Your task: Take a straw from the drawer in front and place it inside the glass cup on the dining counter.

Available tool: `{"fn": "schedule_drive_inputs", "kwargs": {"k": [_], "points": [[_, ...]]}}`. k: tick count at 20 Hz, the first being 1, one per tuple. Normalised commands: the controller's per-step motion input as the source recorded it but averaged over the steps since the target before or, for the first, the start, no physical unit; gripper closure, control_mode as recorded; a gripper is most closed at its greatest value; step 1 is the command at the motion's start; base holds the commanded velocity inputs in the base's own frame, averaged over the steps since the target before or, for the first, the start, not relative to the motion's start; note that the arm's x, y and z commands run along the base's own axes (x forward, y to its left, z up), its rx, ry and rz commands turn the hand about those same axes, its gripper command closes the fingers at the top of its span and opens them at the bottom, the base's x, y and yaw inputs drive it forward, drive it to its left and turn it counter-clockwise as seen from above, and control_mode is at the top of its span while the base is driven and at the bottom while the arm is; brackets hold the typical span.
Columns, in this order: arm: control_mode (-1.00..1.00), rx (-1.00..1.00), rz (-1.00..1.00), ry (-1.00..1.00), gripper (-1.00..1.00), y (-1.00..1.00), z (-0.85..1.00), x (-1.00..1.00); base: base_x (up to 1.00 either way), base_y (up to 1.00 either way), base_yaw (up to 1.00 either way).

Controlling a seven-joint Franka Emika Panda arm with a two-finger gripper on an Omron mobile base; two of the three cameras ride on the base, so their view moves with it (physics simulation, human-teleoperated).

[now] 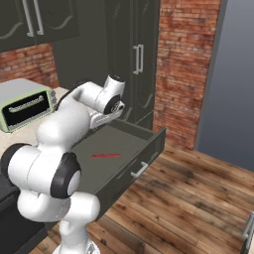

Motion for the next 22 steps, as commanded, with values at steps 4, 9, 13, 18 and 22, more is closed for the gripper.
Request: {"fn": "schedule_drive_inputs", "kwargs": {"k": [4,9,13,18,22], "points": [[-1.0,-0.01,0.34,0.02,-1.0,0.29,-0.44,0.12,0.0,0.0,0.0],[-1.0,-0.03,0.27,-0.03,-1.0,0.32,-0.54,0.0,0.0,0.0,0.0],[-1.0,-0.02,0.18,-0.2,-1.0,0.19,-0.49,0.0,0.0,0.0,0.0],[-1.0,0.0,0.17,-0.26,-1.0,0.12,-0.48,0.0,0.0,0.0,0.0],[-1.0,-0.01,0.15,-0.28,-1.0,0.14,-0.46,0.0,0.0,0.0,0.0]]}}
